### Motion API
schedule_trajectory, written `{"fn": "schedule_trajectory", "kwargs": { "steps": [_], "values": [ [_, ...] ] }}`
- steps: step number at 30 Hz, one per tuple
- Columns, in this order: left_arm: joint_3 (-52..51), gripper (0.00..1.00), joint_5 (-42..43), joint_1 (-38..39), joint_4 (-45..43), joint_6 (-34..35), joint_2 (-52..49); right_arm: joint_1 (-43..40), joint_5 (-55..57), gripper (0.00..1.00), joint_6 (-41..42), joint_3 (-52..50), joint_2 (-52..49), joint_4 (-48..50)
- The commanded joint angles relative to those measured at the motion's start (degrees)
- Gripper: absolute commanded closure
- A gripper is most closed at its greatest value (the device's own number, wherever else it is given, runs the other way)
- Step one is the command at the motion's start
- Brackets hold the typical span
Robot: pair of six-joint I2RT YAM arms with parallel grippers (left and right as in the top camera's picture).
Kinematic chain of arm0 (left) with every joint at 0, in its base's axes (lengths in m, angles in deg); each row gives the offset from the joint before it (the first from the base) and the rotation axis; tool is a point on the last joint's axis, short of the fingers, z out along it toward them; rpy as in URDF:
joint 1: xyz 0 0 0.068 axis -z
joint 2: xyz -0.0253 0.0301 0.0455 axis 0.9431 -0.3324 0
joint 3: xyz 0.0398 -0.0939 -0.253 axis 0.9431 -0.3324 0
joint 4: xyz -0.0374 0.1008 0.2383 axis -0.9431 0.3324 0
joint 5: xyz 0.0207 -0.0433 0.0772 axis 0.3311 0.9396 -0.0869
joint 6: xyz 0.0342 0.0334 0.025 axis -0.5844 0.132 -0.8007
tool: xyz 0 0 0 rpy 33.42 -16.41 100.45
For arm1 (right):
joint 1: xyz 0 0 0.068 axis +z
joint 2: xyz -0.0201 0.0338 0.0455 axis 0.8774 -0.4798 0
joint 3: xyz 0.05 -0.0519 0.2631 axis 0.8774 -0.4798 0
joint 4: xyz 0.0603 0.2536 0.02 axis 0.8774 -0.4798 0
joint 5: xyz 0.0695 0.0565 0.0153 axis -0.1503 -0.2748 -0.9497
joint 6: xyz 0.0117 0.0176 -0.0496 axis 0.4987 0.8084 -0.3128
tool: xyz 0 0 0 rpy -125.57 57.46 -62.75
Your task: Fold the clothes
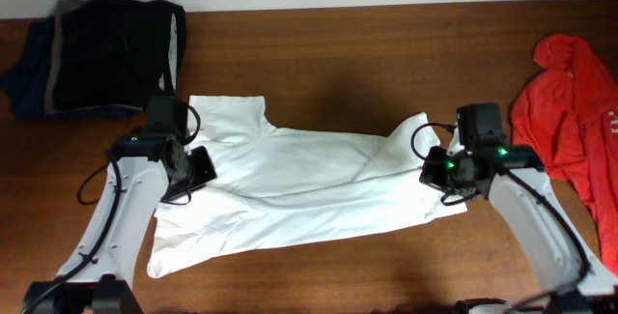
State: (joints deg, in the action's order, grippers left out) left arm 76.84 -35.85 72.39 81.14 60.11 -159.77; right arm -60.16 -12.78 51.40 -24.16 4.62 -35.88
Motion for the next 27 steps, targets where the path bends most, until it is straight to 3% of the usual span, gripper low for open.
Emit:
{"fn": "schedule_trajectory", "kwargs": {
  "steps": [1, 6, 9, 12, 16, 18, 19, 20, 22, 23, 24, 27],
  "values": [
    [0.0, 0.98, 0.4, -0.1, -1.6, 0.1, -1.2, 0.3, 1.6, 0.96, -1.6, 0.6, -8.1, 2.1],
    [0.0, 0.96, 0.4, -0.1, -1.8, 0.1, -1.2, 0.3, 1.6, 0.96, -1.5, 0.6, -20.2, 0.5],
    [0.0, 0.93, 0.4, -0.1, -1.7, 0.1, -1.2, 0.3, 2.0, 0.96, 0.0, 0.6, -20.3, -4.8],
    [0.0, 0.93, 0.4, -0.1, -0.1, 0.1, -1.2, -0.4, 10.3, 0.96, 3.0, 0.6, -20.3, -13.0],
    [1.5, 0.92, 0.4, -0.1, -2.6, -3.2, -1.2, -6.5, 13.6, 0.96, 4.3, 0.8, -16.4, -17.3],
    [4.3, 0.81, 0.4, -0.1, -4.9, -6.8, -1.2, -9.9, 11.5, 0.96, 2.5, 2.1, -11.9, -17.5],
    [7.2, 0.70, 0.4, -0.1, -7.9, -9.2, -1.2, -10.6, 7.9, 0.96, -0.6, 3.0, -9.6, -17.5],
    [8.6, 0.60, 0.4, -0.1, -10.1, -10.4, -1.2, -10.6, 5.2, 0.92, -3.4, 3.5, -8.3, -17.6],
    [13.2, 0.41, 0.5, -0.1, -15.3, -15.9, -2.8, -10.5, 1.2, 0.12, -6.7, 4.5, -7.0, -19.3],
    [15.3, 0.33, 0.4, -0.1, -16.9, -18.6, -4.2, -10.5, 1.1, 0.04, -6.7, 4.5, -7.0, -20.3],
    [17.6, 0.32, -0.2, -0.1, -18.9, -23.0, -7.0, -10.5, 1.0, 0.02, -7.7, 4.5, -7.0, -21.2],
    [19.3, 0.32, -4.8, -0.1, -24.2, -23.3, -14.0, -10.5, 1.1, 0.02, -8.2, 4.5, -7.0, -21.9]
  ]
}}
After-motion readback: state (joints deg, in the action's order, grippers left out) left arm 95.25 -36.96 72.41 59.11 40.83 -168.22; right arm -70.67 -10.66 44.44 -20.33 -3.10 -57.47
